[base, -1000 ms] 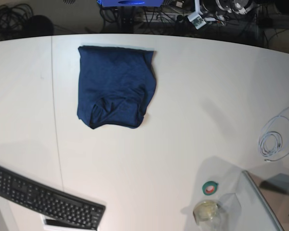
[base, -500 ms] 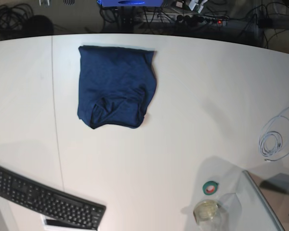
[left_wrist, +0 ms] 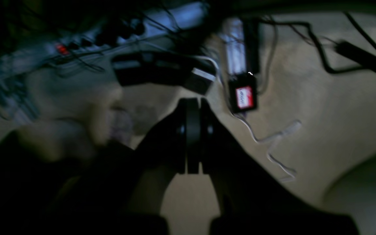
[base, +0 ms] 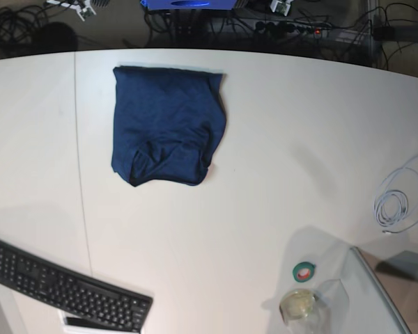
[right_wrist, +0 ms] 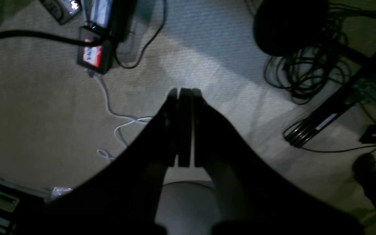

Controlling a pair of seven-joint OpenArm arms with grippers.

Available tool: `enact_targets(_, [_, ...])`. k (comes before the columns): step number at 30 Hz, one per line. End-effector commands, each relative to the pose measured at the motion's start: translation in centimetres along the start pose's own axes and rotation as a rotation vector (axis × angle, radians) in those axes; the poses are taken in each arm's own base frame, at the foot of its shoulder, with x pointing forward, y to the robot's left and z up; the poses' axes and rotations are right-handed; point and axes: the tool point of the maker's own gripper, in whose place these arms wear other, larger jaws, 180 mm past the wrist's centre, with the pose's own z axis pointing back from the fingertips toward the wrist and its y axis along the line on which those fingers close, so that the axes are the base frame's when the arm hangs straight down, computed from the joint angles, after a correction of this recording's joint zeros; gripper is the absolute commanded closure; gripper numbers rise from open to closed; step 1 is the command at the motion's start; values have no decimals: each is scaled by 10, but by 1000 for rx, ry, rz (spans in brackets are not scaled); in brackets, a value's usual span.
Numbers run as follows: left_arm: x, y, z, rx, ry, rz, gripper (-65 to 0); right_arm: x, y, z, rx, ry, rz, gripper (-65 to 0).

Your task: Layout the t-shirt on the table in an organized manner, then fold the t-shirt properly

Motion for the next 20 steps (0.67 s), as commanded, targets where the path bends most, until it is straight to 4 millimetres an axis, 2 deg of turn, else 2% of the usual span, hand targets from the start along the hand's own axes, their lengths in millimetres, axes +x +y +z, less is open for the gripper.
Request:
enact_targets(1, [-6,3,3,7,7,4,0,-3,-5,1,-7,2,2,-8])
enact_targets(4, [-1,0,0,1,-1,-3,0,17,9,-4,13,-27,-9,-8])
enact_targets(9, [12,1,-3,0,-21,-13,0,17,12,-4,15,-27,-9,-8])
enact_targets(18, [11,7,-2,8,-19,-18,0,23,12,-5,16,-40,-13,-8])
enact_targets(20, [12,6,-3,7,-20,-18,0,27,19,-6,26,-47,-16,-8])
